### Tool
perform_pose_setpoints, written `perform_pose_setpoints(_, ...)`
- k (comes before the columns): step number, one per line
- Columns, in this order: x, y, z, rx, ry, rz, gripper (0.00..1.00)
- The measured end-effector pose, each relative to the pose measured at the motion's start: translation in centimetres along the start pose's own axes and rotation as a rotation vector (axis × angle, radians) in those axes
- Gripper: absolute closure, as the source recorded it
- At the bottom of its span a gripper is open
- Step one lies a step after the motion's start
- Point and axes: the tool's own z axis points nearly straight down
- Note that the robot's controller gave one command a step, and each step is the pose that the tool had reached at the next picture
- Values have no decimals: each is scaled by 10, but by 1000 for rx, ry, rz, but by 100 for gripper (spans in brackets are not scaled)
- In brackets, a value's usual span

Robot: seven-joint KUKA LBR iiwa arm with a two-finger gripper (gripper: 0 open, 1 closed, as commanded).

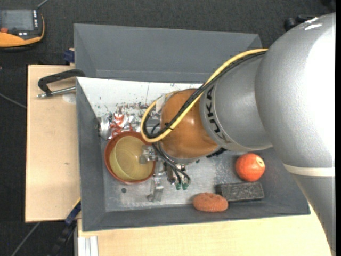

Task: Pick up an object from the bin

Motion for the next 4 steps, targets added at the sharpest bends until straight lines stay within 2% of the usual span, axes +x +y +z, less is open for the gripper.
perform_pose_setpoints(1, -14, 4, 11, -4, -6, -8, 0)
perform_pose_setpoints(2, -1, 11, 10, -7, -7, 114, 0)
perform_pose_setpoints(3, -1, 13, 9, -9, -7, 111, 100)
perform_pose_setpoints(4, -34, 78, -85, -13, -14, -85, 100)
